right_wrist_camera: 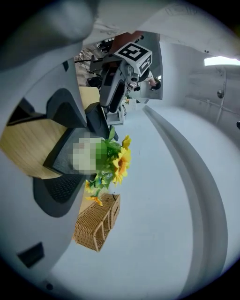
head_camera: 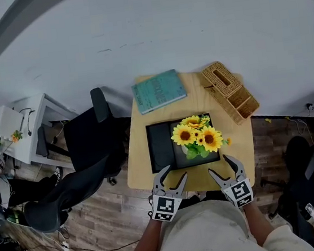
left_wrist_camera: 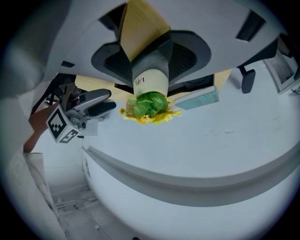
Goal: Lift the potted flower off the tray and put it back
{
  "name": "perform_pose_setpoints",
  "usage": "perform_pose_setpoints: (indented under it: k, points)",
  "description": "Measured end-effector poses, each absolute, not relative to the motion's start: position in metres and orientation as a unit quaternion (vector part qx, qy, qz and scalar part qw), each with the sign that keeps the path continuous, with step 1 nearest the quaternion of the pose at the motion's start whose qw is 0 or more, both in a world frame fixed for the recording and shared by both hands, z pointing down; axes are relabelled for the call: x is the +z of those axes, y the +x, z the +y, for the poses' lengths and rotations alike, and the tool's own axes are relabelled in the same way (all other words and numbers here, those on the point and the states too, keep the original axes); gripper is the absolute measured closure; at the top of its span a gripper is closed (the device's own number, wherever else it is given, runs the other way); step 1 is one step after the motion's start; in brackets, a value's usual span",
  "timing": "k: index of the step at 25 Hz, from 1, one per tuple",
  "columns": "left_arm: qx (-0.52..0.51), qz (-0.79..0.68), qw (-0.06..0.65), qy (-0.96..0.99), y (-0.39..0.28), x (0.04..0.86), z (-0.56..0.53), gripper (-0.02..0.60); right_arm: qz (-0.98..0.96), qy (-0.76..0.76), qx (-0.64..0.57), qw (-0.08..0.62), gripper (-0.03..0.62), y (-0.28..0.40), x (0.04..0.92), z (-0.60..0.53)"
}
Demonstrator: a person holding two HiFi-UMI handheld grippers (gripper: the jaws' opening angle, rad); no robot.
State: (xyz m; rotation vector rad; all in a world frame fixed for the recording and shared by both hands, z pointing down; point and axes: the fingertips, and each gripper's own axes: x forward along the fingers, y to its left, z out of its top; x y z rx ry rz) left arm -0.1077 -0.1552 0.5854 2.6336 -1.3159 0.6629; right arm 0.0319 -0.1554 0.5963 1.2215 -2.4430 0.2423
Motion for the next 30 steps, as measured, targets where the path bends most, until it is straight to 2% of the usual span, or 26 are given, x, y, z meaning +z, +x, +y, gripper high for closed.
perform_pose_setpoints:
  k: [11,17,21,27,30]
  points:
    - [0.114,-0.462,-0.017,0.879,-0.1,0.469,-0.187,0.333,-0.879,0.464,-0.023,0.105,0.283,0.035,0.471,-0.176]
    - [0.068,-0.486,-0.067,0.869,-0.112,0.405,-0.19,0.333,-0.872,0.479,-0.097,0.027,0.283,0.039,0.385,-0.175]
    - [0.062,-0.491,-0.1,0.863,-0.117,0.388,-0.191,0.337,-0.869,0.479,-0.122,0.022,0.283,0.041,0.369,-0.178]
    - [0.058,-0.492,-0.114,0.861,-0.115,0.384,-0.191,0.351,-0.867,0.482,-0.125,0.03,0.286,0.042,0.371,-0.179]
    - [0.056,-0.504,-0.104,0.855,-0.118,0.385,-0.192,0.38,-0.865,0.485,-0.126,0.033,0.356,0.042,0.372,-0.181]
